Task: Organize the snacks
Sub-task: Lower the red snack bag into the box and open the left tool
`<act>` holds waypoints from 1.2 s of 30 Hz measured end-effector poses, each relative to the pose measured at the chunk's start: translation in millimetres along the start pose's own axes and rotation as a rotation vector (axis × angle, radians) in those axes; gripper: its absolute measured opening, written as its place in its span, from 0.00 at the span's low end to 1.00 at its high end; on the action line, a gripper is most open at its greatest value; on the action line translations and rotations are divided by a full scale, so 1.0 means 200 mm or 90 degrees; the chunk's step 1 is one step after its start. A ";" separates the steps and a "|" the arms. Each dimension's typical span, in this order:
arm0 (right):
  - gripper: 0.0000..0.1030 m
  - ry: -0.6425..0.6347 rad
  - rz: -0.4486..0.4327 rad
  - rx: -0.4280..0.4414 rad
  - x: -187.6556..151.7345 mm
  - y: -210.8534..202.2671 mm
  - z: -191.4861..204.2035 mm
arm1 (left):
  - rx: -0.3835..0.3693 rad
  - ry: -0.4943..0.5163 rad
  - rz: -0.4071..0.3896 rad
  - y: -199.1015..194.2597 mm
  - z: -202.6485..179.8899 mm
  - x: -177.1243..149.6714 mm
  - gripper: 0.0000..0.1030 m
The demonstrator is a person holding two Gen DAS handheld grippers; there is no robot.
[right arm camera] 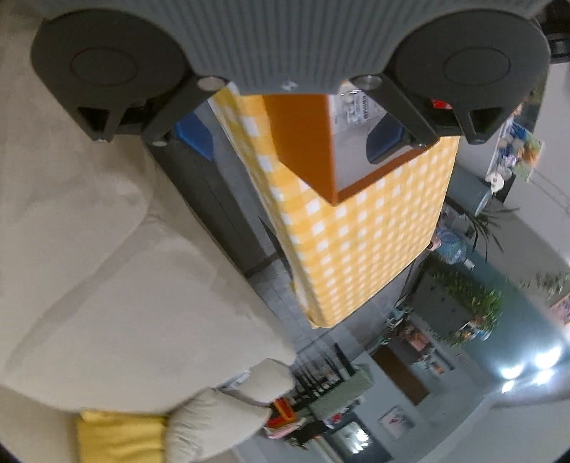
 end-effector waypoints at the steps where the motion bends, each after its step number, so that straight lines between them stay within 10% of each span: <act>1: 0.89 0.015 0.004 0.000 0.00 0.00 -0.04 | 0.000 -0.004 0.007 0.05 -0.02 -0.01 0.79; 27: 0.88 0.109 0.069 0.016 -0.07 0.09 -0.14 | -0.049 -0.106 0.109 0.54 -0.12 -0.05 0.88; 36: 0.88 0.091 0.070 0.009 -0.09 0.09 -0.13 | -0.002 -0.031 0.100 0.49 -0.15 -0.04 0.88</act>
Point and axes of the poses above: each gripper's, at about its wrist camera, not at the fingertips, and y roughly the way its jaws point, z to its left, x to its top, the point moved 10 cm from there along y, roughly the way its jaws point, and after that the axes turned 14 degrees about -z, right-handed, at the moved point
